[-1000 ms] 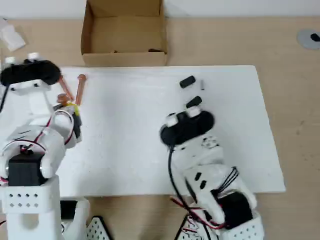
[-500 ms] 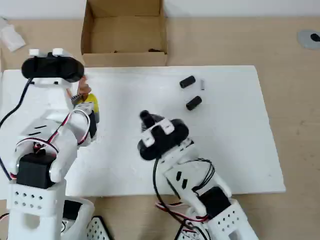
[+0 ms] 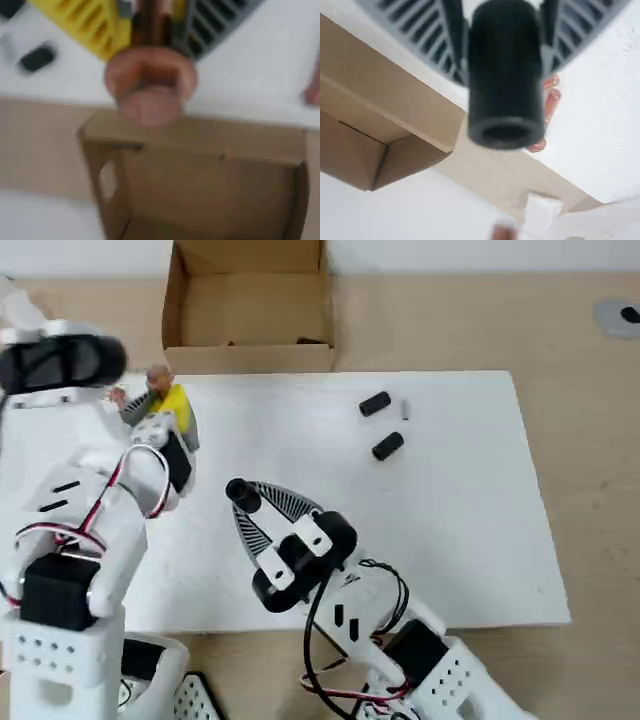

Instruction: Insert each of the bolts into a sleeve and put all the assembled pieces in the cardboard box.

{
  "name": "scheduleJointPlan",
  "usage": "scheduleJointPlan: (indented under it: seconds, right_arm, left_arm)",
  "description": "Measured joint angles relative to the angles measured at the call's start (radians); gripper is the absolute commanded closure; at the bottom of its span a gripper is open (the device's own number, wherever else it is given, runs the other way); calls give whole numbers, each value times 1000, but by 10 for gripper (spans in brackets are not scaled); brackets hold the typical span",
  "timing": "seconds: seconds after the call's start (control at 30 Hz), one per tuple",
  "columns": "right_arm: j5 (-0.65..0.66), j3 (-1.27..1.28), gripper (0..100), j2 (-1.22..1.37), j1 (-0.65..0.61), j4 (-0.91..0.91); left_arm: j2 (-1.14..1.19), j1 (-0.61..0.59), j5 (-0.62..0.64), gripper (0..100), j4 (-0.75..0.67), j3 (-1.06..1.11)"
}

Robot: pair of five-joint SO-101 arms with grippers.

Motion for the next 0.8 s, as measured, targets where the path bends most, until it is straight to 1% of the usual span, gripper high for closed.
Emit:
scheduleJointPlan:
  seconds: [0.1, 0.27, 0.47, 0.67, 0.8]
  right_arm:
    - [-31, 0, 988, 0, 0, -3]
    - [-80, 6, 988, 0, 0, -3]
    - [-115, 6, 988, 0, 0, -3]
    - [-115, 6, 988, 0, 0, -3]
    - [-115, 6, 989, 0, 0, -3]
  left_arm:
    - [0, 0, 38, 994, -20, -5]
    - [-20, 6, 49, 994, -15, -5]
    - [-143, 163, 49, 995, 25, -5]
    - [-216, 187, 46, 995, 31, 49]
    - [-253, 193, 2, 995, 31, 110]
